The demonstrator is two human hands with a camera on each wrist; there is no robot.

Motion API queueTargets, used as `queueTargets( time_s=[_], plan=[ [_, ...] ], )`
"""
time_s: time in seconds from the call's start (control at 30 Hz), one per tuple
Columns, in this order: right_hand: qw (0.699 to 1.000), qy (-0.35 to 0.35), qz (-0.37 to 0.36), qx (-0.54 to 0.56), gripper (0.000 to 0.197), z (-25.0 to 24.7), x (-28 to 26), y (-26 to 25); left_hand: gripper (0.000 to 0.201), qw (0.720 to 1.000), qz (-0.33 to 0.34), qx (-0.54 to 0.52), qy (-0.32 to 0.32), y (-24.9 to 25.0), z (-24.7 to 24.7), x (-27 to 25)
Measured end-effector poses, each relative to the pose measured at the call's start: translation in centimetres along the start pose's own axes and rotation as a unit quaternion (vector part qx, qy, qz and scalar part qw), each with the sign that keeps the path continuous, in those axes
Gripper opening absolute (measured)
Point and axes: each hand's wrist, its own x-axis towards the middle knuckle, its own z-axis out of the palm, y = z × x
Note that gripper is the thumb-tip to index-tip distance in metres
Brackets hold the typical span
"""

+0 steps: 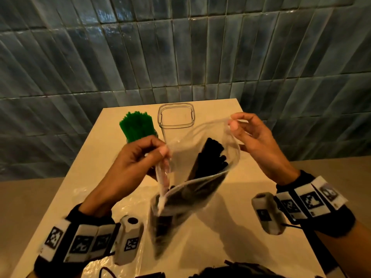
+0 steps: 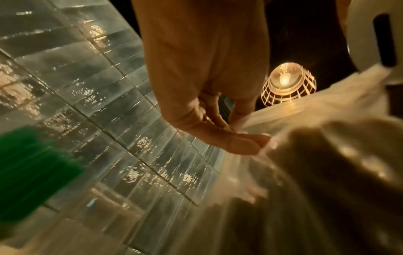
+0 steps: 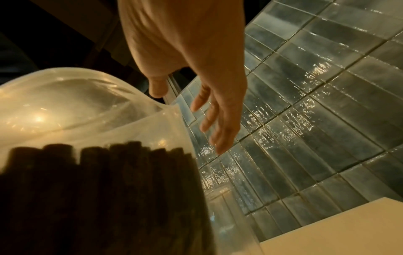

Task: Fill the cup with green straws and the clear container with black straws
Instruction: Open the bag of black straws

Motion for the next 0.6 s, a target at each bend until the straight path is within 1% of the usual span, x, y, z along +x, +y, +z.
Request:
queueTargets(
  time_s=[0.1, 0.13, 0.17, 0.2, 0.23, 0.27, 0.3, 0.33, 0.37, 0.4, 0.43, 0.47, 0.53, 0.57, 0.6],
  plan=[
    [0.995, -0.077, 0.068, 0.010, 0.056, 0.7, -0.2, 0.1, 0.016, 0.997, 0.055, -0.003, 0.047, 1.8, 0.2, -0.3],
    [0.993, -0.086, 0.084, -0.004, 0.056, 1.0, -0.2, 0.5, 0.017, 0.997, 0.063, 0.006, 0.053, 2.4, 0.5, -0.5],
    [0.993, -0.078, 0.084, -0.035, 0.055, 1.2, -0.2, 1.0, 0.021, 0.996, 0.062, 0.022, 0.059, 2.7, 1.1, -0.7],
    [0.993, -0.057, 0.064, -0.081, 0.052, 1.2, -0.1, 1.8, 0.022, 0.996, 0.049, 0.040, 0.063, 2.7, 1.8, -0.8],
    [0.990, -0.025, 0.027, -0.136, 0.048, 1.3, -0.1, 2.5, 0.018, 0.996, 0.030, 0.054, 0.064, 2.4, 2.6, -1.0],
    [0.980, 0.014, -0.026, -0.196, 0.042, 1.3, -0.2, 3.3, 0.013, 0.996, 0.010, 0.072, 0.059, 1.6, 3.6, -1.1],
    [0.963, 0.042, -0.091, -0.250, 0.032, 1.4, -0.5, 3.9, 0.009, 0.994, -0.014, 0.092, 0.051, 0.3, 4.5, -1.1],
    [0.949, 0.033, -0.139, -0.282, 0.022, 1.5, -0.9, 4.6, 0.009, 0.992, -0.042, 0.107, 0.046, -1.2, 5.3, -1.1],
    [0.936, -0.014, -0.162, -0.310, 0.013, 1.7, -1.4, 4.9, 0.011, 0.990, -0.070, 0.113, 0.041, -2.9, 6.0, -1.1],
    [0.922, -0.085, -0.170, -0.339, 0.007, 2.0, -1.9, 5.4, 0.011, 0.988, -0.096, 0.112, 0.036, -4.3, 6.7, -1.1],
    [0.901, -0.160, -0.157, -0.373, 0.006, 2.2, -2.4, 6.0, 0.011, 0.987, -0.117, 0.110, 0.026, -5.4, 7.3, -1.1],
    [0.882, -0.224, -0.137, -0.390, 0.010, 2.3, -2.8, 7.2, 0.010, 0.986, -0.126, 0.111, 0.013, -6.3, 8.0, -1.3],
    [0.852, -0.285, -0.093, -0.429, 0.021, 2.4, -3.2, 9.5, 0.009, 0.985, -0.114, 0.131, -0.003, -7.4, 9.2, -1.5],
    [0.833, -0.310, -0.065, -0.453, 0.023, 2.7, -3.4, 10.3, 0.009, 0.984, -0.101, 0.146, -0.009, -7.8, 9.6, -1.5],
    [0.829, -0.328, -0.033, -0.451, 0.021, 2.9, -3.3, 11.4, 0.011, 0.984, -0.093, 0.154, -0.019, -8.0, 10.0, -1.6]
  ],
)
